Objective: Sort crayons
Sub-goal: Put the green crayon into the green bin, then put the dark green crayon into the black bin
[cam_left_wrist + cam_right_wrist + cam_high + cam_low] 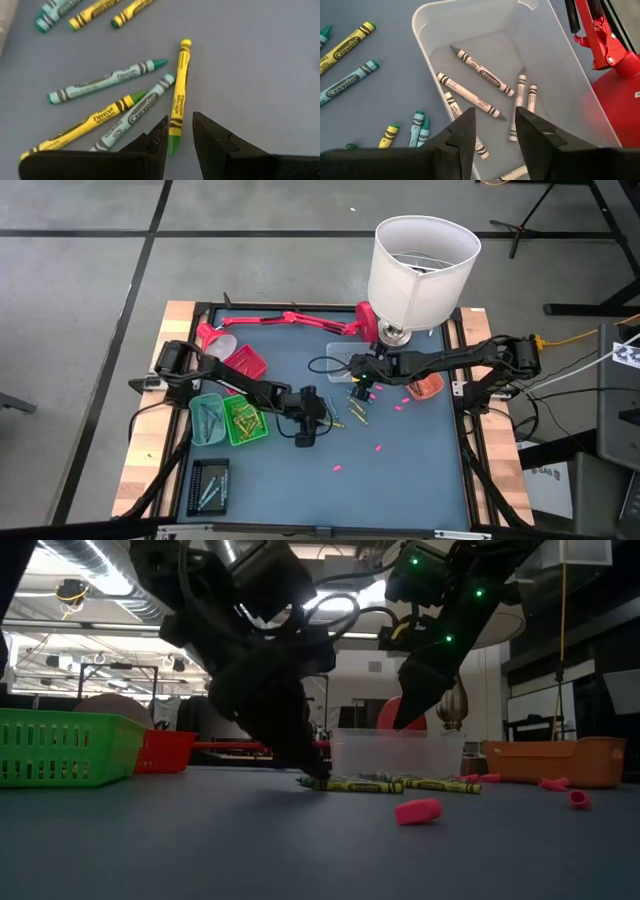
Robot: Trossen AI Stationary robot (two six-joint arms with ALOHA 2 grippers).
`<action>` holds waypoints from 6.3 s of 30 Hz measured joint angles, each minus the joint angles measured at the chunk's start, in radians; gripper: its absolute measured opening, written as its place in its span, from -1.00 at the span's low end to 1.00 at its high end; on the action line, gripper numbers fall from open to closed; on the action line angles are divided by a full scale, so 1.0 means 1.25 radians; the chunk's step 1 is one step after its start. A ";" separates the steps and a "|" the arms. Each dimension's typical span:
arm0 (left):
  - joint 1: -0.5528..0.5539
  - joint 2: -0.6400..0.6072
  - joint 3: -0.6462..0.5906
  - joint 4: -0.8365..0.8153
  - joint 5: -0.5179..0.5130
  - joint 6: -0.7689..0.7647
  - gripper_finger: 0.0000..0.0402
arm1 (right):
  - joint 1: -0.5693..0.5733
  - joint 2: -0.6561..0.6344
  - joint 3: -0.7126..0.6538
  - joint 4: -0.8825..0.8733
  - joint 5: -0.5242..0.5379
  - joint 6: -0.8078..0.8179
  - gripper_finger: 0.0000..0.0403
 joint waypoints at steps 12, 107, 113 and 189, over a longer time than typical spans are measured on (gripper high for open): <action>0.000 0.032 0.001 0.001 0.000 -0.002 -0.65 | 0.000 0.000 0.000 -0.003 0.000 0.000 -0.33; -0.197 -0.496 -0.059 -1.021 -0.093 -0.299 -0.53 | 0.328 0.051 -0.038 0.391 0.120 0.290 -0.33; -0.197 -0.496 -0.059 -1.011 -0.093 -0.300 -0.45 | 0.304 0.107 -0.038 0.421 0.139 0.314 -0.33; -0.197 -0.496 -0.059 -0.516 -0.094 -0.210 -0.51 | 0.256 0.245 -0.028 0.470 0.080 0.386 -0.88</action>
